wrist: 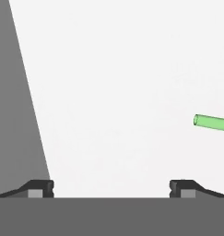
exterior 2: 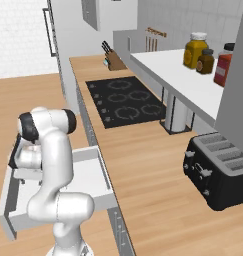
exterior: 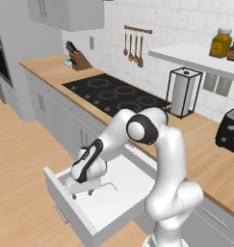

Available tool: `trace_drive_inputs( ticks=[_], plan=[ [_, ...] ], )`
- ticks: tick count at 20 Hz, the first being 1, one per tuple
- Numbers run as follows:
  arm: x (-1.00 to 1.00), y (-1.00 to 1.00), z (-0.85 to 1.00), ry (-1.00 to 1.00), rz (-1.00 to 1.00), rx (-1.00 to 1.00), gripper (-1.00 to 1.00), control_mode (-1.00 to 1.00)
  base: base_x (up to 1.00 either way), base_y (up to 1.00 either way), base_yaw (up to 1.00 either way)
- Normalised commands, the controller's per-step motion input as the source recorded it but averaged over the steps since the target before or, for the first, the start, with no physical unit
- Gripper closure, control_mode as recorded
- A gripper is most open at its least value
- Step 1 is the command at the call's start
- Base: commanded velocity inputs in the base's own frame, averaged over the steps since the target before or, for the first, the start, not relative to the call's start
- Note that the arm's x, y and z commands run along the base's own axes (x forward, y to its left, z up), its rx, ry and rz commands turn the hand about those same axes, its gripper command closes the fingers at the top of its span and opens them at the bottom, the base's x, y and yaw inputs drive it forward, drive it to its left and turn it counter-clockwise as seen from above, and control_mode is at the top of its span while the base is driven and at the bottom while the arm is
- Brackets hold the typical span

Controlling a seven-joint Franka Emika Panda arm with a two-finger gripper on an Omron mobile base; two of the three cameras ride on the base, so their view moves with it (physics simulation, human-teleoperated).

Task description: Take a straw from the drawer in front and place it inside the glass cup on the dining counter.

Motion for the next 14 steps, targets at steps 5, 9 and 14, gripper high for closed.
trace_drive_inputs(
  ticks=[5, 9, 14],
  plan=[
    [-0.33, -0.27, 0.62, -0.39, -0.05, -0.15, -1.00, -1.00, 0.00, 0.00, 0.00],
    [0.00, -0.75, 0.30, -0.41, -0.10, -0.26, -1.00, -1.00, 0.00, 0.00, 0.00],
    [0.21, -0.62, 0.00, -0.25, -0.07, -0.19, -1.00, -1.00, 0.00, 0.00, 0.00]
  ],
)
